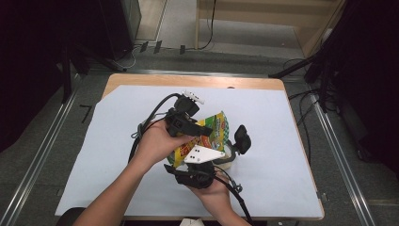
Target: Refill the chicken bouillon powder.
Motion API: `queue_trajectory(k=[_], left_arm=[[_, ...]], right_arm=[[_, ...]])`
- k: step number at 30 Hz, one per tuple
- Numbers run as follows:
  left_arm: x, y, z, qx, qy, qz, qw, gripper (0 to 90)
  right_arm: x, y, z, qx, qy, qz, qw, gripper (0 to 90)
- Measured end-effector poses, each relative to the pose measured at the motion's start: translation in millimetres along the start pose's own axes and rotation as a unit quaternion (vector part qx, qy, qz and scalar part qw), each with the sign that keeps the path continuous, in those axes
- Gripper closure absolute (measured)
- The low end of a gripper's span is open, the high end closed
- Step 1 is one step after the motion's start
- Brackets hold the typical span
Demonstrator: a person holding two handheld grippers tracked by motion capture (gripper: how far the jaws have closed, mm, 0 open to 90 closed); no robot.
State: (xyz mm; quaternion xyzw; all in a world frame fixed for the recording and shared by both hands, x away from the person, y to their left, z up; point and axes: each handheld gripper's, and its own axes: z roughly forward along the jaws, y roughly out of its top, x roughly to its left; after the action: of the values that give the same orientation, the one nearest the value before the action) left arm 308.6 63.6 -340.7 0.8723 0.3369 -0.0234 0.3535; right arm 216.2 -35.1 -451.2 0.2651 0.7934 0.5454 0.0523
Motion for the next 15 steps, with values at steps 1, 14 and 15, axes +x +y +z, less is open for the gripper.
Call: queue_trajectory(k=[1,14,15], left_arm=[[-0.2,0.1,-0.2,0.001,-0.001,0.000,1.0000,74.9],[7.5,1.3,-4.3,-0.006,-0.010,-0.010,0.9999,76.7],[7.6,1.5,-5.2,-0.007,-0.009,-0.009,0.9999,76.7]], right_arm=[[-0.1,0.0,0.0,0.000,0.000,0.000,1.0000,64.6],[2.6,7.0,-2.9,-0.001,0.008,0.004,1.0000,64.7],[2.5,7.9,-3.0,-0.001,0.008,0.002,1.0000,64.6]])
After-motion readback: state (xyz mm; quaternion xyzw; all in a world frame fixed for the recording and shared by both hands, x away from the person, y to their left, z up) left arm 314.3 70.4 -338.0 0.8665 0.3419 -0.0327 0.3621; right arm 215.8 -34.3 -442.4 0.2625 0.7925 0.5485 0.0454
